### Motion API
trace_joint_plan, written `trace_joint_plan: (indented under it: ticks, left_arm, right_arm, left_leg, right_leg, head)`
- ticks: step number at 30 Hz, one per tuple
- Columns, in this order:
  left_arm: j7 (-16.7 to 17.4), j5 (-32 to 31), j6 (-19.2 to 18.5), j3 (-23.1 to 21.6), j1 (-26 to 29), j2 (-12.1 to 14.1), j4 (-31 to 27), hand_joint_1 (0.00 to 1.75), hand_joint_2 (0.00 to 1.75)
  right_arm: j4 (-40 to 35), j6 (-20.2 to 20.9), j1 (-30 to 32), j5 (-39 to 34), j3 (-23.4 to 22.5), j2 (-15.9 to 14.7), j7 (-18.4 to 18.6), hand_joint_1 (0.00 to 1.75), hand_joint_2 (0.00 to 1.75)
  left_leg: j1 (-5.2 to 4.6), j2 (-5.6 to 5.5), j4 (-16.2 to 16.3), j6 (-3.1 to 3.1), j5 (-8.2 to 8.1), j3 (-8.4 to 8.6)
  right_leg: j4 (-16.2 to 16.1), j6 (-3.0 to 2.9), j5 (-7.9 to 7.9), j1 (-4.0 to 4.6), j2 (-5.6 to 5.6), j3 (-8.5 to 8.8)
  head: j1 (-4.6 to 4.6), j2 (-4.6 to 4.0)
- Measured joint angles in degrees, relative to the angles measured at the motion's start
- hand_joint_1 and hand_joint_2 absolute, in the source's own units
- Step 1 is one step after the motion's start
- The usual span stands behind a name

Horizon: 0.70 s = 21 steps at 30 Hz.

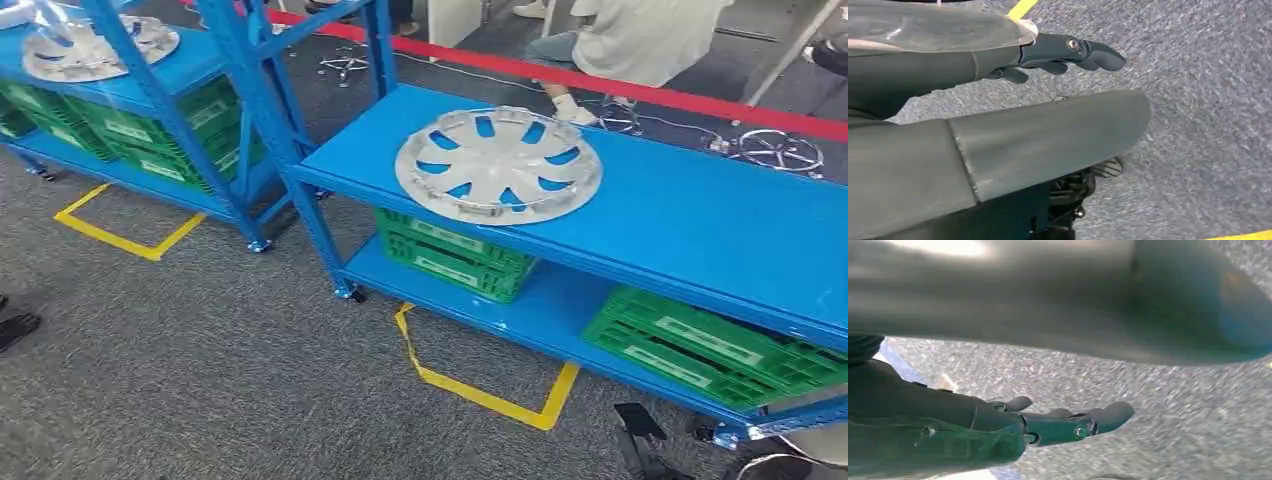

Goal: Take the parts from the cabinet and place them on the table.

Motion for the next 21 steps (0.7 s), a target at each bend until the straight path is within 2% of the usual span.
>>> trace_joint_plan:
  ticks: [1, 3, 4, 5, 6, 7, 8, 9, 10, 11, 12, 13, 14, 15, 16, 18, 19, 20, 21]
  left_arm:
    - [-0.1, 0.1, 0.0, 0.0, 0.1, 0.0, 0.0, 0.00, 0.00]
    - [-0.1, 0.1, 0.1, 0.0, 0.2, 0.3, 0.0, 0.00, 0.00]
    - [-0.1, 0.2, 0.1, 0.0, 0.3, 0.5, 0.0, 0.00, 0.00]
    - [0.3, 0.2, 0.1, 0.0, 0.4, 0.7, 0.0, 0.00, 0.00]
    - [0.7, 0.3, 0.0, 0.0, 0.5, 0.9, 0.0, 0.00, 0.00]
    - [0.8, 0.3, -0.1, 0.0, 0.6, 1.3, 0.0, 0.00, 0.00]
    - [1.1, 0.3, -0.1, 0.0, 0.6, 1.6, 0.0, 0.00, 0.00]
    - [1.3, 0.3, -0.3, 0.0, 0.6, 1.9, 0.0, 0.00, 0.00]
    - [1.8, 0.4, -0.4, 0.0, 0.6, 2.2, 0.0, 0.00, 0.00]
    - [2.4, 0.4, -0.6, 0.0, 0.5, 2.4, 0.0, 0.00, 0.00]
    - [2.7, 0.4, -0.7, 0.0, 0.5, 2.5, 0.0, 0.00, 0.00]
    - [3.1, 0.4, -0.8, 0.0, 0.6, 2.6, 0.0, 0.00, 0.00]
    - [3.4, 0.4, -1.0, 0.0, 0.6, 2.6, 0.0, 0.00, 0.00]
    - [3.5, 0.4, -1.0, 0.0, 0.5, 2.7, 0.0, 0.00, 0.00]
    - [3.5, 0.4, -1.1, -0.1, 0.6, 2.8, 0.0, 0.00, 0.00]
    - [3.8, 0.5, -1.4, -0.1, 0.9, 3.0, 0.0, 0.00, 0.00]
    - [4.1, 0.5, -1.5, -0.2, 1.0, 3.1, 0.0, 0.00, 0.00]
    - [4.3, 0.5, -1.7, -0.4, 1.0, 3.1, 0.0, 0.00, 0.00]
    - [4.3, 0.5, -1.7, -0.5, 1.0, 3.1, 0.0, 0.00, 0.00]
  right_arm:
    - [0.0, 0.0, -0.2, 0.0, 0.0, 0.0, 0.0, 0.00, 0.00]
    - [0.0, 0.0, -0.4, 0.0, 0.0, 0.0, 0.0, 0.00, 0.00]
    - [0.0, 0.0, -0.3, 0.0, 0.0, 0.0, 0.0, 0.00, 0.00]
    - [0.0, 0.0, -0.2, 0.0, 0.1, 0.0, 0.0, 0.00, 0.00]
    - [0.0, 0.0, -0.2, 0.0, 0.1, 0.0, 0.0, 0.00, 0.00]
    - [0.0, 0.0, -0.2, 0.1, 0.2, 0.0, 0.0, 0.00, 0.00]
    - [0.0, 0.0, -0.2, 0.1, 0.4, 0.0, 0.0, 0.00, 0.00]
    - [0.0, 0.1, -0.3, 0.2, 0.5, 0.0, 0.1, 0.00, 0.00]
    - [0.0, 0.2, -0.5, 0.2, 0.6, 0.0, 0.1, 0.00, 0.00]
    - [0.0, 0.3, -0.6, 0.2, 0.6, 0.0, 0.2, 0.00, 0.00]
    - [0.0, 0.4, -0.5, 0.2, 0.7, -0.1, 0.2, 0.00, 0.00]
    - [0.0, 0.4, -0.5, 0.2, 0.8, -0.1, 0.2, 0.00, 0.00]
    - [0.0, 0.4, -0.5, 0.2, 1.0, -0.2, 0.2, 0.00, 0.00]
    - [0.0, 0.4, -0.4, 0.1, 1.1, -0.3, 0.2, 0.00, 0.00]
    - [0.0, 0.4, -0.6, 0.0, 1.1, -0.3, 0.2, 0.00, 0.00]
    - [0.0, 0.4, -0.9, 0.0, 1.3, -0.3, 0.2, 0.00, 0.00]
    - [0.0, 0.4, -0.8, -0.1, 1.4, -0.3, 0.2, 0.00, 0.00]
    - [0.0, 0.5, -0.7, -0.2, 1.4, -0.3, 0.2, 0.00, 0.00]
    - [0.0, 0.5, -0.6, -0.2, 1.5, -0.3, 0.2, 0.00, 0.00]
  left_leg:
    - [0.06, -1.90, 4.0, -0.06, -2.43, -1.98]
    - [0.09, -2.97, 14.2, -0.15, -6.82, -7.17]
    - [0.08, -3.11, 17.6, -0.16, -7.64, -9.04]
    - [0.08, -3.15, 18.3, -0.10, -6.93, -9.67]
    - [0.08, -3.20, 15.9, 0.05, -4.84, -8.80]
    - [0.08, -3.35, 11.2, 0.29, -1.99, -6.73]
    - [0.09, -4.04, 5.5, 0.57, 0.88, -3.98]
    - [0.10, -6.03, 1.1, 0.89, 2.55, -1.89]
    - [0.19, -7.05, -1.4, 1.08, 2.37, -1.23]
    - [0.12, -6.24, -1.2, 0.96, 2.39, -1.30]
    - [-0.01, -6.02, -1.2, 1.13, 2.28, -1.26]
    - [-0.06, -5.62, -1.2, 1.45, 2.32, -1.19]
    - [0.19, -4.98, -1.9, 1.99, 2.73, -0.95]
    - [0.28, -4.25, -2.3, 2.25, 2.93, -0.64]
    - [0.24, -3.93, -2.4, 2.50, 2.83, -0.58]
    - [0.06, -2.64, -2.3, 2.74, 2.69, -0.46]
    - [0.05, -2.07, -2.3, 2.75, 2.62, -0.46]
    - [0.05, -1.57, -2.3, 2.72, 2.56, -0.40]
    - [0.05, -1.06, -2.3, 2.56, 2.43, -0.28]
  right_leg:
    - [0.0, -0.33, 0.17, -0.02, 0.43, -0.28]
    - [0.0, -0.68, 0.29, 0.11, 1.58, -0.63]
    - [0.0, -0.75, 0.33, 0.17, 2.14, -0.68]
    - [0.0, -0.79, 0.36, 0.20, 2.83, -0.66]
    - [0.0, -0.78, 0.37, 0.20, 3.58, -0.60]
    - [0.0, -0.74, 0.39, 0.19, 4.32, -0.49]
    - [0.0, -0.70, 0.41, 0.19, 4.93, -0.32]
    - [0.0, -0.64, 0.43, 0.13, 5.36, -0.34]
    - [0.5, -0.25, 0.23, 0.68, 5.87, -0.67]
    - [0.4, 0.07, 0.39, 0.45, 6.29, -0.75]
    - [0.3, 0.37, 0.33, 0.30, 6.72, -0.92]
    - [0.0, 0.87, 0.53, -0.02, 7.22, -0.94]
    - [0.0, 1.29, 0.48, 0.28, 7.58, -1.65]
    - [1.5, 1.31, -0.46, 0.15, 5.17, -1.86]
    - [4.4, 1.58, -2.58, 0.18, 3.18, -3.07]
    - [14.0, 2.17, -7.50, -0.04, 1.99, -7.29]
    - [18.0, 2.41, -8.89, -0.15, 1.83, -9.09]
    - [19.2, 2.60, -8.73, -0.32, 1.72, -9.57]
    - [17.3, 2.74, -7.19, -0.49, 1.59, -8.54]
  head:
    - [-0.52, 0.00]
    - [-1.14, 0.00]
    - [-1.35, 0.00]
    - [-1.55, 0.00]
    - [-1.68, 0.00]
    - [-1.90, 0.00]
    - [-2.12, 0.00]
    - [-2.31, 0.00]
    - [-2.51, 0.00]
    - [-2.23, 0.00]
    - [-2.07, 0.00]
    - [-2.08, 0.00]
    - [-2.03, 0.00]
    - [-1.88, 0.00]
    - [-1.18, 0.00]
    - [-0.61, 0.00]
    - [-0.59, 0.00]
    - [-0.39, 0.00]
    - [-0.24, 0.00]
